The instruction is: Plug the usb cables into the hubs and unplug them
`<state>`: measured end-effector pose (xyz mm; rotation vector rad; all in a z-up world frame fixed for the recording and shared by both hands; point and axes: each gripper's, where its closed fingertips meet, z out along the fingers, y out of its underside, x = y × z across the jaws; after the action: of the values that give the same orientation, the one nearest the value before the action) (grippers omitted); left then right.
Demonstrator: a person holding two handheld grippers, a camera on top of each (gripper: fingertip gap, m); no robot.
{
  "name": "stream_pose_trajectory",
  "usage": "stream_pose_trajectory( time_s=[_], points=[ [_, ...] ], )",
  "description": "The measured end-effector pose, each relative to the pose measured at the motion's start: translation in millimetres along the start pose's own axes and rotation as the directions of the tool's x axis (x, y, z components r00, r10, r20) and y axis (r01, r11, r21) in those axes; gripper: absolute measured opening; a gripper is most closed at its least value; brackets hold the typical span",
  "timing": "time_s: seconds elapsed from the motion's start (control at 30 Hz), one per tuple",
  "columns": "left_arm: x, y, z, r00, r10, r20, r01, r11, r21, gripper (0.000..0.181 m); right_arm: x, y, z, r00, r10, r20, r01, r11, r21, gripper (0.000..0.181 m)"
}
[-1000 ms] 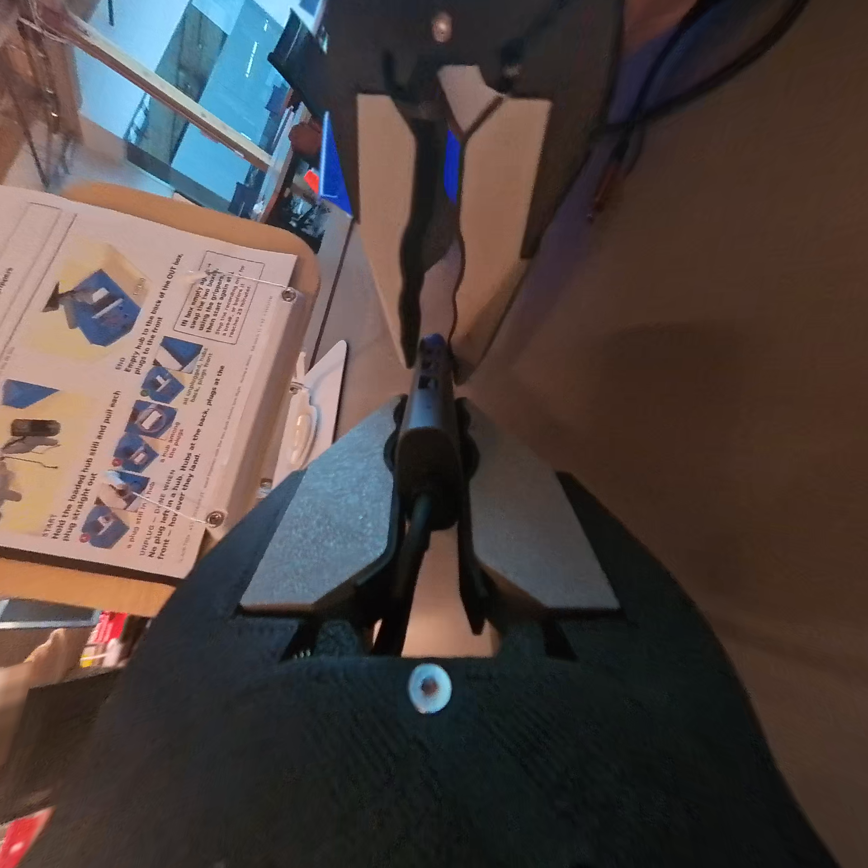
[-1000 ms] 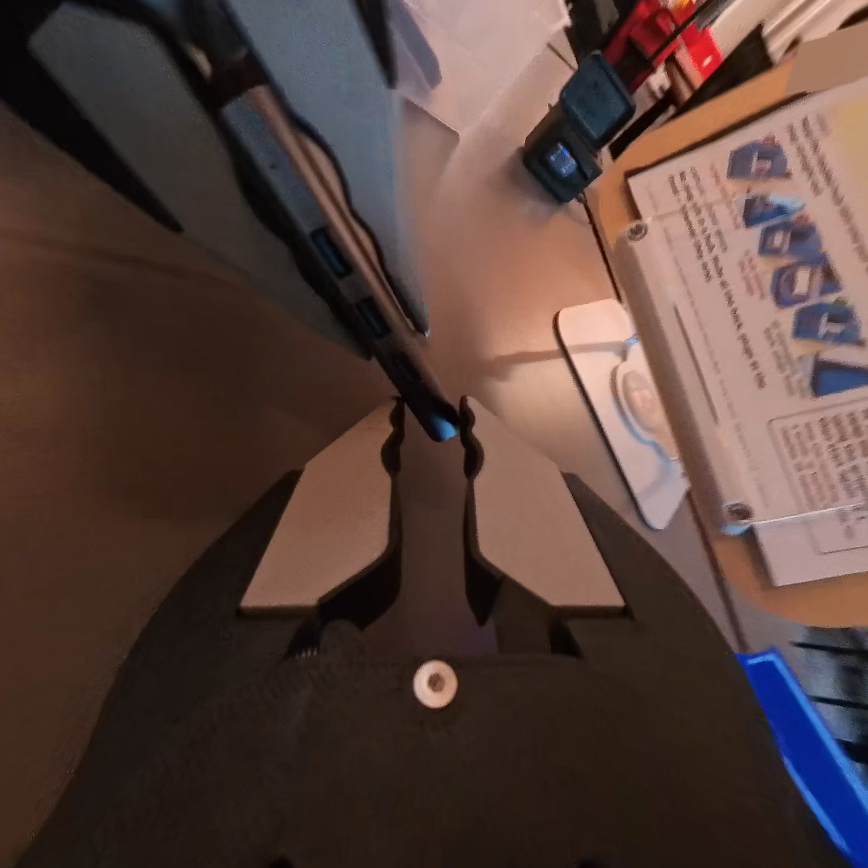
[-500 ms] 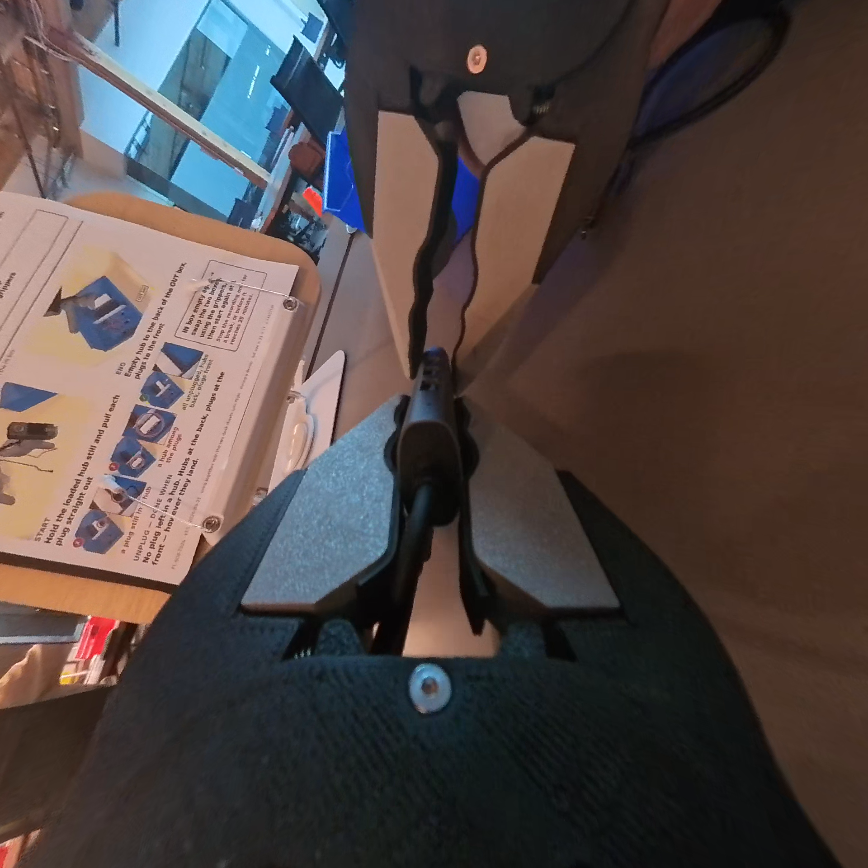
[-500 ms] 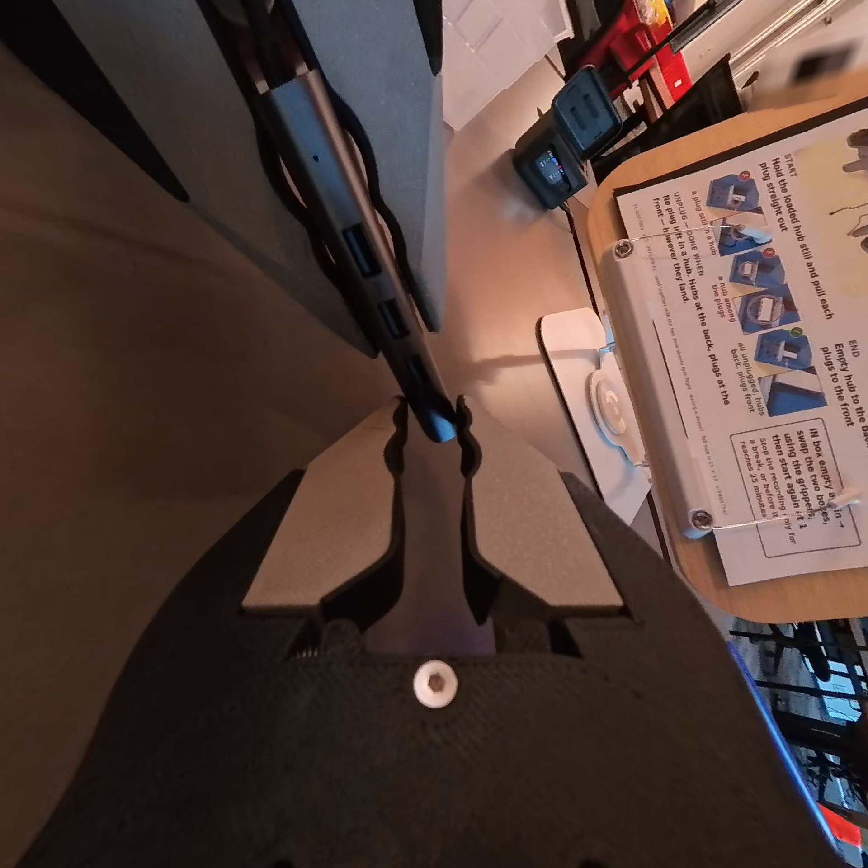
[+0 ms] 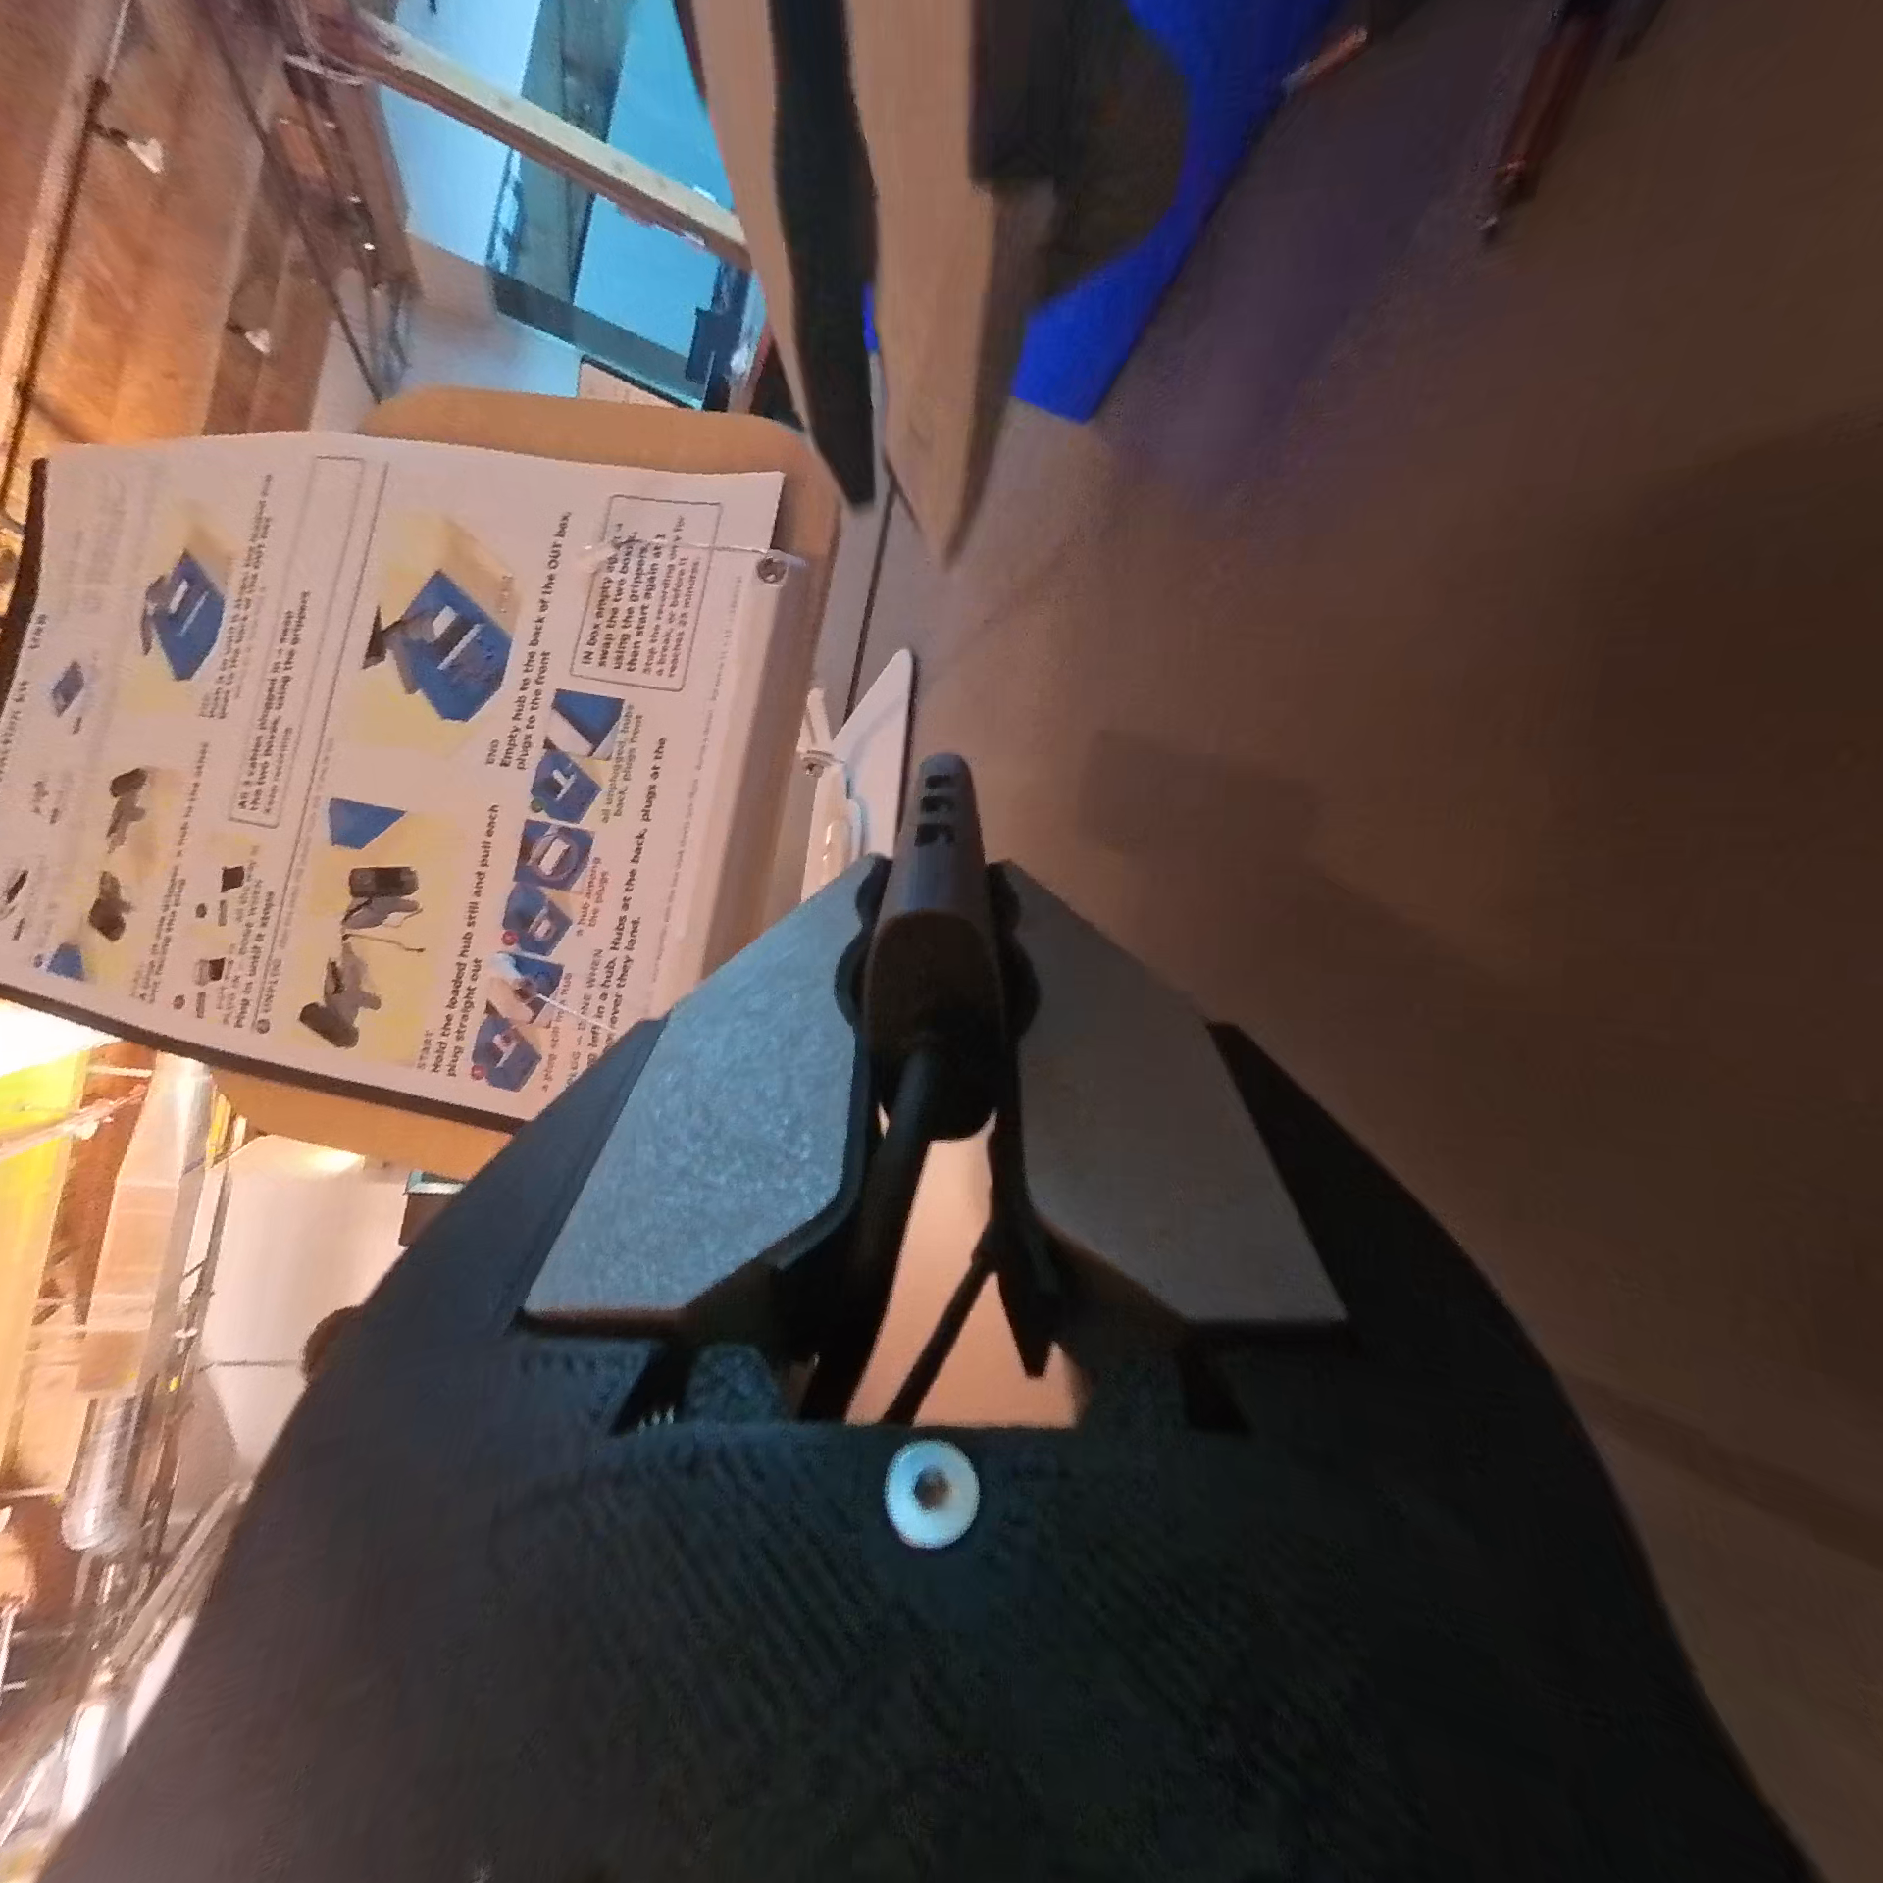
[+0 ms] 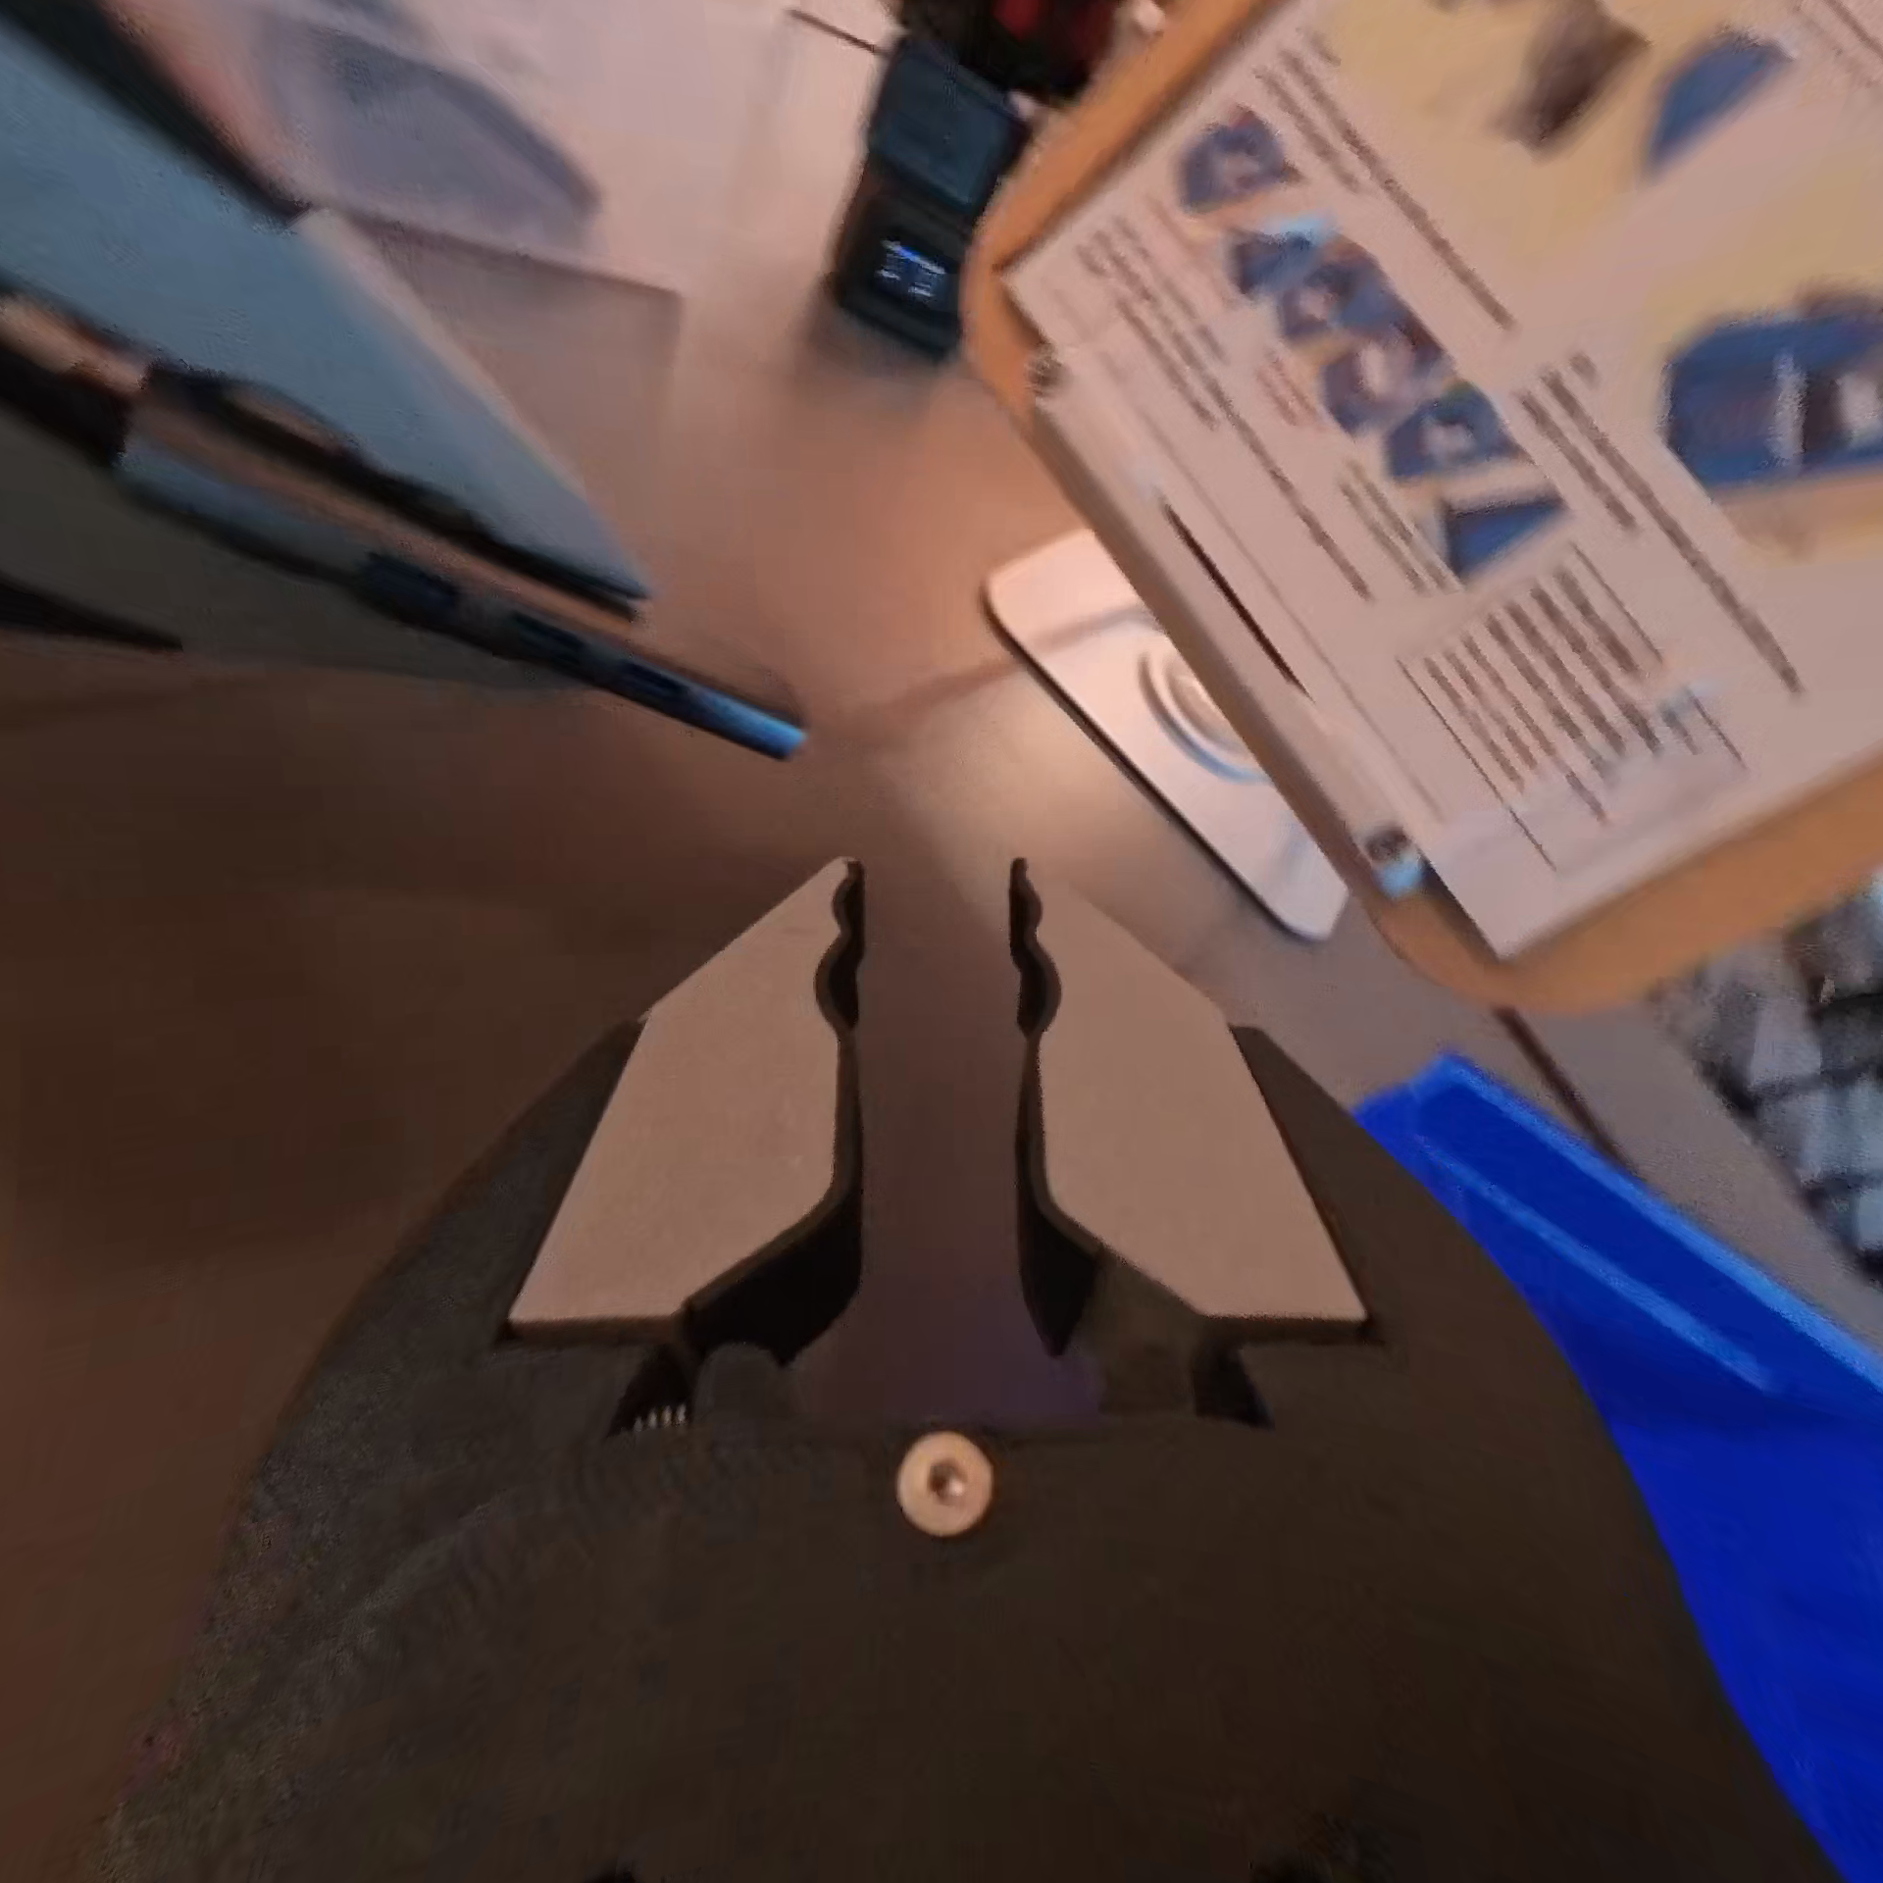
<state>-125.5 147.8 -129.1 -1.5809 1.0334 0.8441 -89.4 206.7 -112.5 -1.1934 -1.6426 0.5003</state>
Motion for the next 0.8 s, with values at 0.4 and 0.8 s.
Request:
stream_pose_trajectory(
  time_s=[0.4, 0.8],
  points=[
    [-4, 3, 2, 0.999, -0.031, 0.018, 0.03, 0.999, 0.01, 0.017, 3, 118, -79, 0.86, 0.431, -0.272, -0.505, 0.796, -0.335, 0.037],
    [-1, 1, -2, 1.0, -0.004, 0.026, 0.004, 1.0, 0.024, 0.017, -31, 85, -37, 0.913, 0.407, 0.024, -0.381, 0.873, -0.303, 0.026]
  ],
)
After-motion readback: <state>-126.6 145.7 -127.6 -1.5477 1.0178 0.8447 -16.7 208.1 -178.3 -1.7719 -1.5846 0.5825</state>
